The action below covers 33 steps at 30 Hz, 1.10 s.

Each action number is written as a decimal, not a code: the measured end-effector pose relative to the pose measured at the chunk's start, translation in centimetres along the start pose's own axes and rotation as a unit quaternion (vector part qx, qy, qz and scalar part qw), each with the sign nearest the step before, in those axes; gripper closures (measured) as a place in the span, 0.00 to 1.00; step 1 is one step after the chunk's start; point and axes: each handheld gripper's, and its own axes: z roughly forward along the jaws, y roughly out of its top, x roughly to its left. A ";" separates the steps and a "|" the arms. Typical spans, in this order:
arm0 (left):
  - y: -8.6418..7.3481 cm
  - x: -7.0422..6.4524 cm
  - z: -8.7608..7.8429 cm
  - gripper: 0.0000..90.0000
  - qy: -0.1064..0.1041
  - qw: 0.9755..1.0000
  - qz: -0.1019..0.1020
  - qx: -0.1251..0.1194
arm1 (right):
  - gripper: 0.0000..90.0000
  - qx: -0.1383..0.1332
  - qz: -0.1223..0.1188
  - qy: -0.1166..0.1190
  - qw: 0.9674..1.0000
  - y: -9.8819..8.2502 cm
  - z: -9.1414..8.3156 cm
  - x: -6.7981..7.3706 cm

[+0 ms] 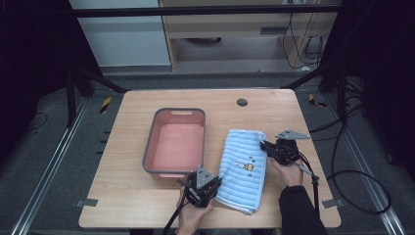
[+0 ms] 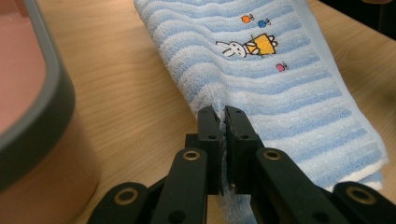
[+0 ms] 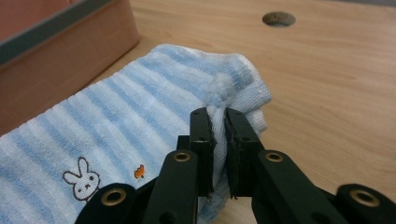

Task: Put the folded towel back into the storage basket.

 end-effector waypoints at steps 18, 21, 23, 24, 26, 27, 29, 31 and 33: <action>3.7 0.1 -4.5 0.95 0.004 0.998 0.026 -0.057 | 0.92 -0.066 -0.038 -0.012 0.997 4.2 -3.6 2.4; 4.3 0.1 -5.2 0.95 0.005 0.997 0.030 -0.065 | 0.92 -0.075 -0.046 -0.015 0.996 5.2 -4.1 2.9; 4.4 0.2 -5.4 0.95 0.006 0.997 0.033 -0.066 | 0.92 -0.083 -0.050 -0.013 0.995 5.9 -4.5 3.2; 4.8 0.2 -5.8 0.95 0.007 0.997 0.035 -0.071 | 0.92 -0.087 -0.052 -0.013 0.995 6.4 -4.7 3.4; 5.1 0.2 -6.1 0.95 0.010 0.996 0.035 -0.076 | 0.92 -0.088 -0.051 -0.014 0.995 6.6 -4.8 3.5; 5.3 0.2 -6.3 0.95 0.011 0.996 0.036 -0.079 | 0.92 -0.092 -0.053 -0.014 0.994 6.9 -4.9 3.7; 5.7 0.4 -6.9 0.95 0.017 0.995 0.042 -0.085 | 0.92 -0.098 -0.056 -0.015 0.994 7.7 -5.1 4.0; 5.9 0.4 -7.1 0.95 0.019 0.995 0.042 -0.088 | 0.92 -0.101 -0.057 -0.014 0.993 8.0 -5.2 4.2; 6.2 0.7 -7.4 0.95 0.021 0.995 0.042 -0.092 | 0.92 -0.104 -0.057 -0.015 0.993 8.5 -5.2 4.5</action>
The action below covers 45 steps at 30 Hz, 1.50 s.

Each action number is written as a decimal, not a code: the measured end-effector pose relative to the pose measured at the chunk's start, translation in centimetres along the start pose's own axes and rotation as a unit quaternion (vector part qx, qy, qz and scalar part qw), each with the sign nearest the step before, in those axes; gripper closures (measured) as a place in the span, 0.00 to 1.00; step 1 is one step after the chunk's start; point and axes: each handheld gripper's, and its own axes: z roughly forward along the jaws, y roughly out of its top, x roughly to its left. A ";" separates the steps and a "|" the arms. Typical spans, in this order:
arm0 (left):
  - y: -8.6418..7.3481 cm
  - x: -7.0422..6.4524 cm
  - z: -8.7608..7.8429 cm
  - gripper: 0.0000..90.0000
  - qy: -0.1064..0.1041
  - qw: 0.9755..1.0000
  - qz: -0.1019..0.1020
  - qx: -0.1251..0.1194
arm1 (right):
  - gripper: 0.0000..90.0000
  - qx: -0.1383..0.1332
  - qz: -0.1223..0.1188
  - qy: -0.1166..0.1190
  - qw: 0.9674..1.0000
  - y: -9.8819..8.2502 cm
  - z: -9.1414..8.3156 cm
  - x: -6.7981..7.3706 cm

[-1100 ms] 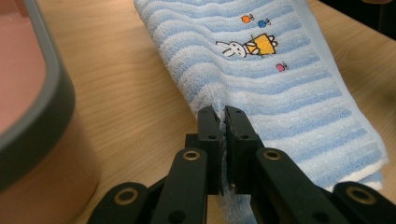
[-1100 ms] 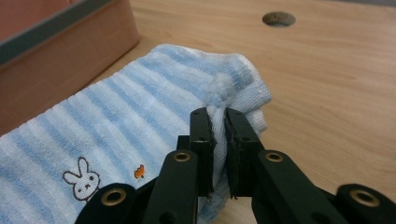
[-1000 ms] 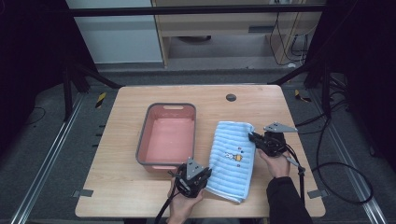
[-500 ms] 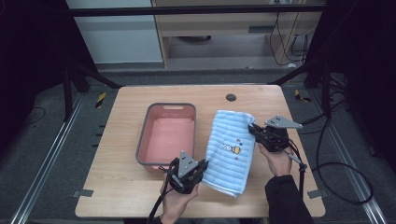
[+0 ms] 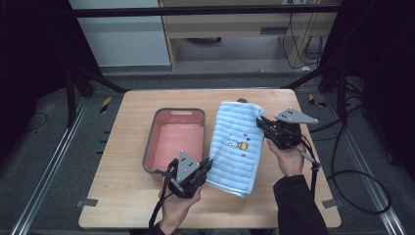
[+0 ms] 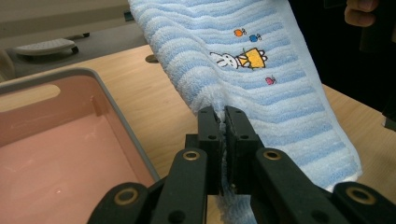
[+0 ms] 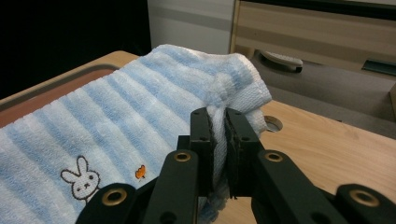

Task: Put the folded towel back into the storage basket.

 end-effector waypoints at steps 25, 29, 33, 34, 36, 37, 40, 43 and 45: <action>1.9 3.3 -2.5 0.95 0.018 0.999 -0.006 -0.040 | 0.92 -0.026 -0.029 0.016 0.999 5.2 2.7 2.4; 2.0 3.8 -2.7 0.95 0.023 0.999 -0.009 -0.044 | 0.92 -0.023 -0.033 0.020 0.999 5.9 3.6 3.0; 2.1 4.6 -3.1 0.95 0.030 0.998 -0.012 -0.047 | 0.92 -0.027 -0.038 0.026 0.999 6.8 4.3 3.6; 2.1 4.8 -3.2 0.95 0.032 0.998 -0.014 -0.048 | 0.92 -0.028 -0.039 0.028 0.998 7.0 4.5 3.7; 2.2 5.3 -3.4 0.95 0.035 0.998 -0.017 -0.051 | 0.92 -0.029 -0.042 0.031 0.998 7.5 4.9 4.1; 2.2 5.5 -3.6 0.95 0.037 0.998 -0.018 -0.053 | 0.92 -0.029 -0.041 0.033 0.998 7.6 5.2 4.2; 2.2 6.3 -4.0 0.95 0.046 0.997 -0.022 -0.055 | 0.92 -0.029 -0.044 0.035 0.998 8.1 5.9 4.7; 2.2 6.9 -4.3 0.95 0.053 0.997 -0.025 -0.056 | 0.92 -0.028 -0.047 0.037 0.998 8.4 6.6 5.2; 2.3 7.1 -4.4 0.95 0.055 0.996 -0.028 -0.058 | 0.92 -0.028 -0.048 0.038 0.998 8.5 6.8 5.5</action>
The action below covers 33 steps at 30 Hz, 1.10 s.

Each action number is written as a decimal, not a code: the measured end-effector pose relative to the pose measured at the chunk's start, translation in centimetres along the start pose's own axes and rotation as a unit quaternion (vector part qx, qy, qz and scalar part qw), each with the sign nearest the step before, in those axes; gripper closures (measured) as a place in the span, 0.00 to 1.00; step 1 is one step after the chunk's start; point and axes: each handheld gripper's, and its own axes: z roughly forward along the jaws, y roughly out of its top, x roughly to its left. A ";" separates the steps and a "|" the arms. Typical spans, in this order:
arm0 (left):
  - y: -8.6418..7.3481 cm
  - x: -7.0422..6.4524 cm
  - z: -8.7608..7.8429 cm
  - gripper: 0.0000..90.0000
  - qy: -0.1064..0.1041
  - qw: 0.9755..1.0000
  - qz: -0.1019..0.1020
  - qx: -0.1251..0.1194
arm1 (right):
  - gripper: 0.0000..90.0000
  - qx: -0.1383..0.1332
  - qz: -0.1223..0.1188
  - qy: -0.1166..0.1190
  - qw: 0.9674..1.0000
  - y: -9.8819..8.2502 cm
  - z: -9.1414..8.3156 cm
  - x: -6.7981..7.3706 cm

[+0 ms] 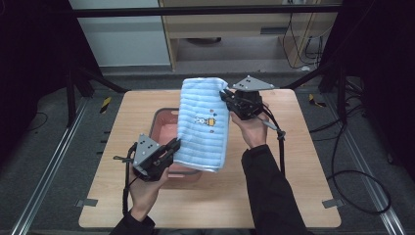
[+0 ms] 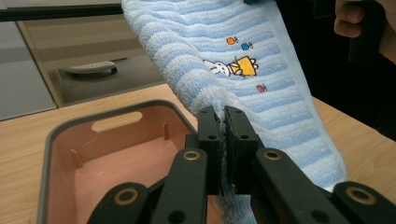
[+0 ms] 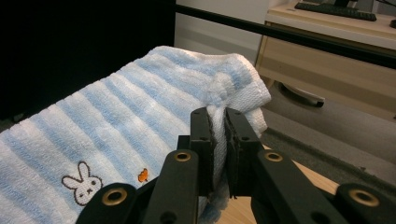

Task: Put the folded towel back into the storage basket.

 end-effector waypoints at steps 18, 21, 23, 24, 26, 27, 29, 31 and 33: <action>-0.5 4.0 -0.8 0.95 0.037 0.999 -0.021 -0.004 | 0.92 -0.005 0.002 0.020 1.000 1.0 4.6 2.3; -1.0 4.6 -0.6 0.95 0.040 0.999 -0.027 0.000 | 0.92 -0.003 -0.001 0.021 1.000 0.9 5.3 2.6; -1.1 4.8 -0.6 0.95 0.041 0.999 -0.028 0.002 | 0.92 0.003 -0.003 0.022 1.000 0.7 5.9 2.8; -1.4 5.1 -0.4 0.95 0.043 0.999 -0.029 0.006 | 0.92 0.005 -0.003 0.022 1.000 0.6 6.1 2.9; -1.5 5.2 -0.3 0.95 0.045 0.999 -0.029 0.008 | 0.92 0.008 -0.003 0.023 1.000 0.4 6.7 3.1; -1.6 5.4 -0.1 0.95 0.047 0.998 -0.030 0.010 | 0.92 0.010 -0.002 0.024 1.000 0.3 7.0 3.1; -1.8 5.7 0.1 0.95 0.051 0.998 -0.030 0.014 | 0.92 0.014 -0.004 0.026 1.000 0.1 7.5 3.2; -2.1 6.0 0.4 0.95 0.053 0.998 -0.032 0.018 | 0.92 0.017 -0.007 0.026 0.999 -0.2 8.1 3.3; -2.4 6.2 0.8 0.95 0.054 0.998 -0.034 0.026 | 0.92 0.019 -0.008 0.026 0.999 -0.3 8.3 3.4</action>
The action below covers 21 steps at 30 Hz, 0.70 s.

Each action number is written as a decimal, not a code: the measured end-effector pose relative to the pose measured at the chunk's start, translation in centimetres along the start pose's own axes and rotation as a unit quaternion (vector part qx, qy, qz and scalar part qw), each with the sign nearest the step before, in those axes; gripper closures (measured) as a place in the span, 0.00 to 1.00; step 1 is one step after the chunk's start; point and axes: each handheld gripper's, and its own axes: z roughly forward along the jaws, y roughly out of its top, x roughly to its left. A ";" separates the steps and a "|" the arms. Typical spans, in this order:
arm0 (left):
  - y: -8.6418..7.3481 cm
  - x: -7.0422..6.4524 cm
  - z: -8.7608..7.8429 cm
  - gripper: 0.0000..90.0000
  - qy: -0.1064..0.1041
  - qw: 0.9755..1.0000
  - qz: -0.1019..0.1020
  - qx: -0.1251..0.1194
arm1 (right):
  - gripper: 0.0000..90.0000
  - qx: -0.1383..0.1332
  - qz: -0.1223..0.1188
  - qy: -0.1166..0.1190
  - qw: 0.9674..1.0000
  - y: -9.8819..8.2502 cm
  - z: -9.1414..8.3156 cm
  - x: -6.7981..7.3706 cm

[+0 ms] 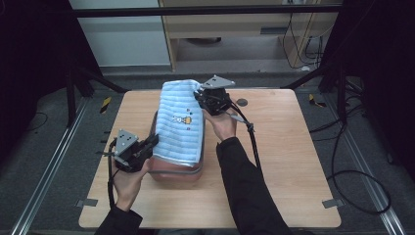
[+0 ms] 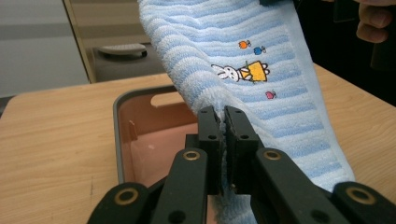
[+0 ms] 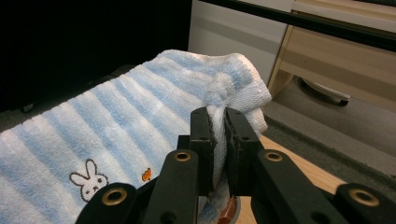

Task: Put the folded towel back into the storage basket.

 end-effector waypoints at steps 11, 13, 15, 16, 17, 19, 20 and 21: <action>-1.4 0.2 1.2 0.95 0.006 1.000 0.000 0.028 | 0.92 0.024 0.003 0.000 1.000 -1.7 1.8 0.3; -1.7 0.0 1.4 0.95 0.006 0.999 0.006 0.032 | 0.92 0.027 0.003 0.001 1.000 -2.1 2.1 0.3; -1.8 -0.1 1.5 0.95 0.008 0.999 0.008 0.035 | 0.92 0.032 0.001 0.002 0.999 -2.4 2.5 0.5; -1.9 0.0 1.5 0.95 0.008 0.999 0.009 0.037 | 0.92 0.032 0.001 0.002 0.999 -2.4 2.5 0.5; -2.1 0.0 1.6 0.95 0.011 0.999 0.012 0.041 | 0.92 0.035 0.004 0.005 0.999 -2.8 2.8 0.6; -2.3 0.2 1.6 0.95 0.012 0.999 0.011 0.047 | 0.92 0.037 0.003 0.006 0.999 -3.1 3.0 0.7; -2.5 0.2 1.7 0.95 0.013 0.999 0.011 0.047 | 0.92 0.037 0.003 0.006 0.999 -3.1 3.0 0.7; -2.6 0.3 1.7 0.95 0.013 0.999 0.010 0.051 | 0.92 0.039 0.002 0.006 0.999 -3.2 3.1 0.7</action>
